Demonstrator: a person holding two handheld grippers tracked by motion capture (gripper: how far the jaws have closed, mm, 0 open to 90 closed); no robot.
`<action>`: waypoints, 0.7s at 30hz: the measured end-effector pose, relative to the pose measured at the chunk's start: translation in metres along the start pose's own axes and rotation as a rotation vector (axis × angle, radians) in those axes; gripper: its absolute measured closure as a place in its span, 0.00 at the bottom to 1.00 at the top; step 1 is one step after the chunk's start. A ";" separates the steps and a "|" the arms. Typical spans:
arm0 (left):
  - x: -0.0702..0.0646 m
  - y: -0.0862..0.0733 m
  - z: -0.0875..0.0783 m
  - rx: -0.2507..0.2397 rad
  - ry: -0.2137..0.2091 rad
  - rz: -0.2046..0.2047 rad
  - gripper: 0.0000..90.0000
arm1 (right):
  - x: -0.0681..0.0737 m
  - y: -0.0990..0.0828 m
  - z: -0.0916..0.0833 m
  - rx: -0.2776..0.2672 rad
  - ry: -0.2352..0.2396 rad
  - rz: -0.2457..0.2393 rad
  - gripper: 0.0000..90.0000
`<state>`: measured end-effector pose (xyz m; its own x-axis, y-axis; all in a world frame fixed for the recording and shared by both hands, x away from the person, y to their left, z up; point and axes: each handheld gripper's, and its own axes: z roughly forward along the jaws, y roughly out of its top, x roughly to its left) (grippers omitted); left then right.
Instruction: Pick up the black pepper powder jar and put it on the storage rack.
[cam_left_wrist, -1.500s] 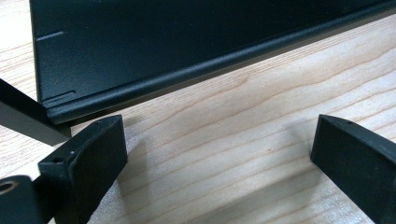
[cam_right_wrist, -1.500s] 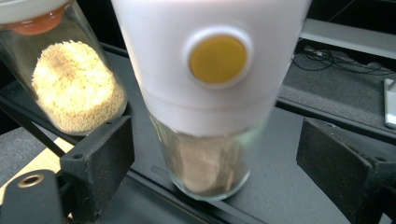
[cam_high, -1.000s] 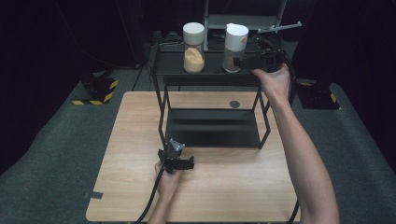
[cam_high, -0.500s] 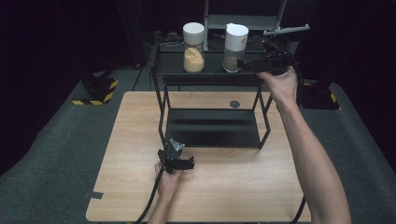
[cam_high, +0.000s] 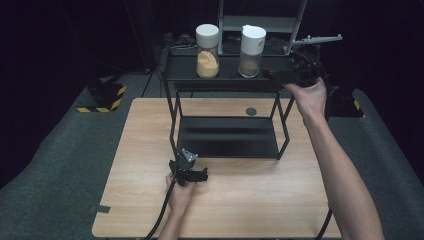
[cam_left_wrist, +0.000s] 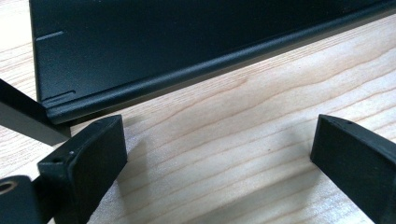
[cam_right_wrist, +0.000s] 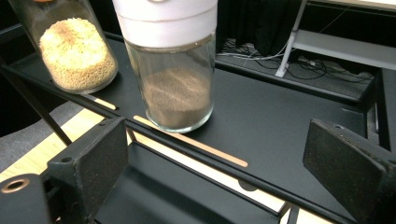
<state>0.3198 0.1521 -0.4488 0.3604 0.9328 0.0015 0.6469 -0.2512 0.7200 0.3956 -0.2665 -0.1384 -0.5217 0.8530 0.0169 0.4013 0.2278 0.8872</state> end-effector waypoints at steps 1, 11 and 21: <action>0.000 0.000 0.000 0.000 0.000 0.000 0.04 | 0.000 -0.001 -0.001 0.001 -0.002 -0.003 0.07; 0.000 0.000 0.000 0.000 0.000 0.000 0.04 | -0.004 -0.010 -0.005 0.017 0.002 -0.013 0.07; 0.000 0.000 0.000 0.000 -0.002 0.000 0.04 | -0.009 -0.020 -0.007 0.029 0.009 -0.008 0.07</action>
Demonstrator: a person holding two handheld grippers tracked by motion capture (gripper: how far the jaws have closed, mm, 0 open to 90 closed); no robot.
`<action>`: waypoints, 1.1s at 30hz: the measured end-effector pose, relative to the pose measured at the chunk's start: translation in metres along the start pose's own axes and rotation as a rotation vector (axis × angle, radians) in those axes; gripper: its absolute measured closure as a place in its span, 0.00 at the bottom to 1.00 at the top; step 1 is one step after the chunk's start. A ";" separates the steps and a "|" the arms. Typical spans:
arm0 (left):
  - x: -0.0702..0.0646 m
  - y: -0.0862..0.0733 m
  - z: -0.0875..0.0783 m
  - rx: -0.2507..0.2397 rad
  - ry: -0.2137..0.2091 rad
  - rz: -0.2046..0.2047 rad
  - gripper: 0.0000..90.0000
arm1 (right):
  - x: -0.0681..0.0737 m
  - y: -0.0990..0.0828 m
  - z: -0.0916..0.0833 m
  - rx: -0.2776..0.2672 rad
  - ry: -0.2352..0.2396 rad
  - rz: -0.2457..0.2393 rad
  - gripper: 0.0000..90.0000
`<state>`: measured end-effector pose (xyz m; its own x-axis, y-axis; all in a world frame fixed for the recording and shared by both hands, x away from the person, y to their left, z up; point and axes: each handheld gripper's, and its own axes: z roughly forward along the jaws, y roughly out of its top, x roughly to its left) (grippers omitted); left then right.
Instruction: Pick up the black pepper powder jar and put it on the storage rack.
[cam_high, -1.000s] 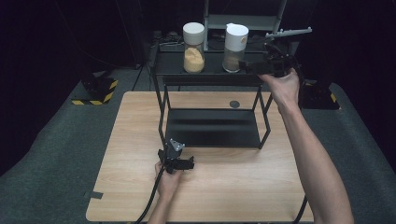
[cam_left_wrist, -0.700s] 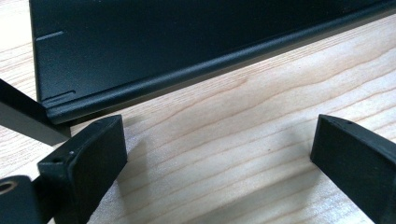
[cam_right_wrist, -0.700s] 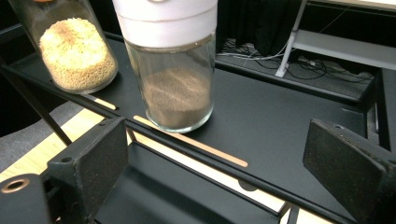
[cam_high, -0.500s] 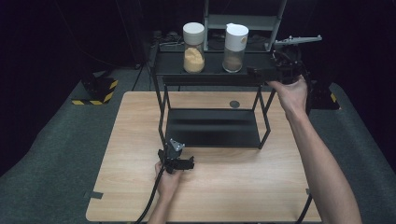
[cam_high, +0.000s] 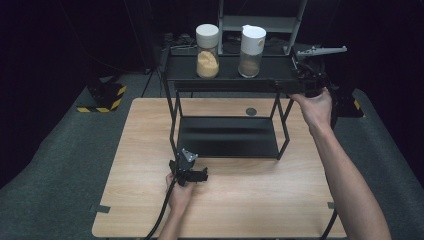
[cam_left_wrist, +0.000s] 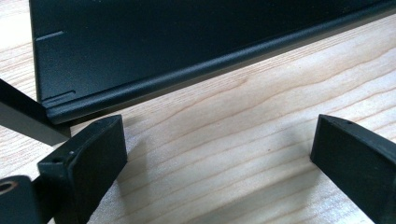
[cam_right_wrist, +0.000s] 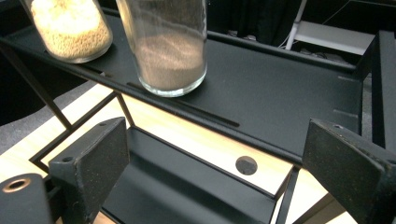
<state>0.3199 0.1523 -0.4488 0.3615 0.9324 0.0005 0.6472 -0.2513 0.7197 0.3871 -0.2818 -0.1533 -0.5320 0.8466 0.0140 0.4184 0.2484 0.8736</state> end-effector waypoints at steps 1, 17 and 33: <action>0.000 0.000 0.000 0.000 0.000 0.000 0.04 | 0.000 -0.001 0.000 0.000 0.001 -0.002 0.07; 0.000 0.000 0.000 -0.002 0.000 0.000 0.04 | -0.005 -0.023 -0.002 0.014 0.005 0.000 0.08; 0.000 -0.001 0.000 -0.003 0.000 -0.004 0.04 | -0.009 -0.046 0.000 0.030 0.012 0.004 0.08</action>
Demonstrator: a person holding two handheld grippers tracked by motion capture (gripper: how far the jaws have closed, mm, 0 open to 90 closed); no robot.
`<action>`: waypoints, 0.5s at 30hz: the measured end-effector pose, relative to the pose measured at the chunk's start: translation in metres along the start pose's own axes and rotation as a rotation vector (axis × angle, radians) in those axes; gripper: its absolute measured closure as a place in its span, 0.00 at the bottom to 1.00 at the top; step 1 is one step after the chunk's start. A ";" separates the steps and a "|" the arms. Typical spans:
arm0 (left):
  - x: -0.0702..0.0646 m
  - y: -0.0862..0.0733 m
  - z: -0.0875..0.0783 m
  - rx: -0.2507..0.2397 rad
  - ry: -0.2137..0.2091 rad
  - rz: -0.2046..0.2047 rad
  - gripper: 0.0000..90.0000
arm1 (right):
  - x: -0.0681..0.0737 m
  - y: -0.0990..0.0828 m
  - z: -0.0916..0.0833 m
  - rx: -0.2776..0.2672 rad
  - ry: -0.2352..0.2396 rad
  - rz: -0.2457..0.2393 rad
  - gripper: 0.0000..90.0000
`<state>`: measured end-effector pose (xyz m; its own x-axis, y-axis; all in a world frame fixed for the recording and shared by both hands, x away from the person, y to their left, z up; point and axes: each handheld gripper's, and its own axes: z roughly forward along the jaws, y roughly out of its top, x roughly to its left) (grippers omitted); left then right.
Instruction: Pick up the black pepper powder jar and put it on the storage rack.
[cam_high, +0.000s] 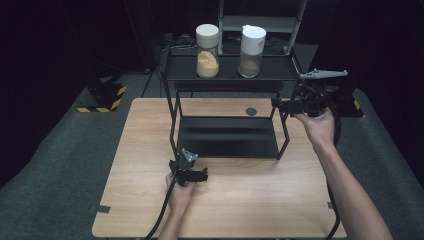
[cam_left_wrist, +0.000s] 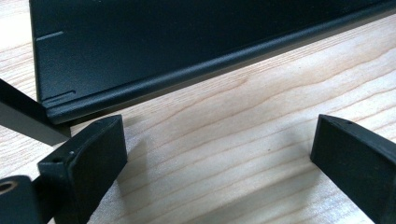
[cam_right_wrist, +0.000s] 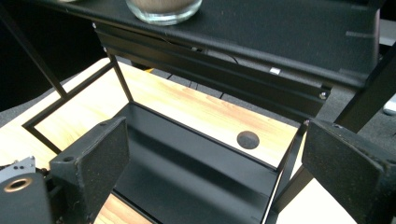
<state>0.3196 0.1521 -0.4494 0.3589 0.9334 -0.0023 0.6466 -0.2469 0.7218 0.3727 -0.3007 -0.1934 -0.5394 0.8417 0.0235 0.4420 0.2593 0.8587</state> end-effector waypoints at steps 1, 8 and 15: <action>0.000 0.000 0.000 0.000 0.000 0.000 0.04 | -0.001 -0.002 0.001 0.003 0.000 0.000 0.08; 0.000 0.000 0.000 0.000 0.000 0.001 0.04 | -0.003 -0.015 0.004 0.007 0.001 0.005 0.08; 0.000 0.000 0.000 0.002 0.000 0.003 0.04 | -0.003 -0.025 0.007 0.011 0.001 0.011 0.08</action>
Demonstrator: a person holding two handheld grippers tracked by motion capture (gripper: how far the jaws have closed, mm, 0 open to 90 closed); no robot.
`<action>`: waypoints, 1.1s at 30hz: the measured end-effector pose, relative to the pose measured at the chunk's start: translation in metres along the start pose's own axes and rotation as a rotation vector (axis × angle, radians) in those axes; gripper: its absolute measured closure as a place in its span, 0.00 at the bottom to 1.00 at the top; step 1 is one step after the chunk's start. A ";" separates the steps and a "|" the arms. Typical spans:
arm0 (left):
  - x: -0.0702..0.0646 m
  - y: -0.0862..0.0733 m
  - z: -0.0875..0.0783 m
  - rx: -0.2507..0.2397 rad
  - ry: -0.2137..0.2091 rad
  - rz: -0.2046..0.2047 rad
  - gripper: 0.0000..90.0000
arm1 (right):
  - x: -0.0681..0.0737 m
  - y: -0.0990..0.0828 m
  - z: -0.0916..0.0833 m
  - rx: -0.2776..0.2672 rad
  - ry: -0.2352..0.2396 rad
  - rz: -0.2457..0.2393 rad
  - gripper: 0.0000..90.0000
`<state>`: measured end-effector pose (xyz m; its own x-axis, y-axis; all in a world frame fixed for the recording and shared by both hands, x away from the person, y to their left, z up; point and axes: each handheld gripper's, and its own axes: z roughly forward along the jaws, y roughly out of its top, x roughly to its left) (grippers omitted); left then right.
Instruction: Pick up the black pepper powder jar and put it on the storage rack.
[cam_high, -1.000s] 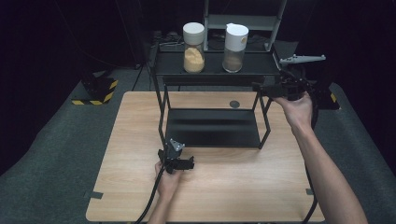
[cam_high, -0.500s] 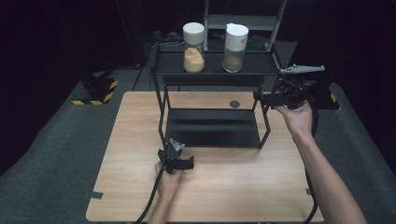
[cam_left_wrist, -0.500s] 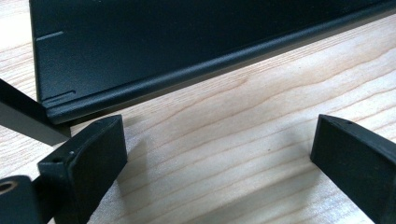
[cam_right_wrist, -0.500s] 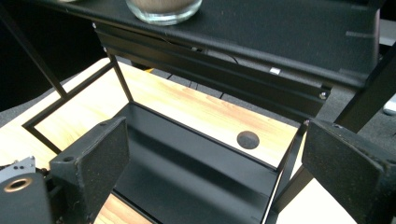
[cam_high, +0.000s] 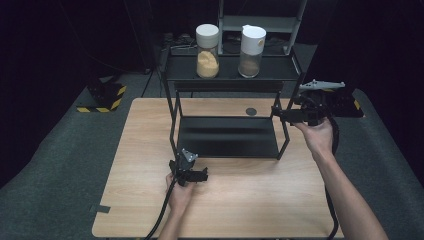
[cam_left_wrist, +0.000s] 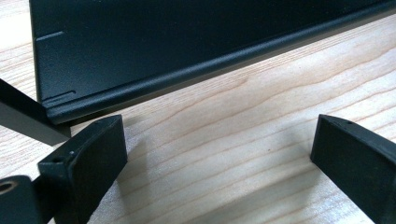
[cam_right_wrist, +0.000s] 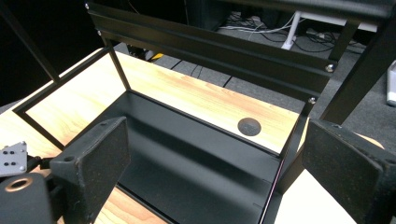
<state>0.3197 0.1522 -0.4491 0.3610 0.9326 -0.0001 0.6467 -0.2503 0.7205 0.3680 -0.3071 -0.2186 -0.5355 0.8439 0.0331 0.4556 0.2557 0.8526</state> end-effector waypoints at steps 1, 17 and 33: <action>0.000 0.000 0.000 0.000 0.000 0.000 0.04 | 0.000 -0.001 0.000 0.000 0.000 0.001 0.08; 0.000 0.000 0.000 0.000 0.000 0.000 0.04 | -0.007 -0.020 0.007 0.010 0.011 0.032 0.09; 0.000 0.000 0.000 0.000 0.000 0.001 0.04 | -0.004 -0.039 0.017 0.025 0.019 0.024 0.09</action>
<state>0.3198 0.1522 -0.4490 0.3613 0.9324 0.0004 0.6466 -0.2509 0.7204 0.3645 -0.3123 -0.2605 -0.5371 0.8411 0.0637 0.4866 0.2472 0.8379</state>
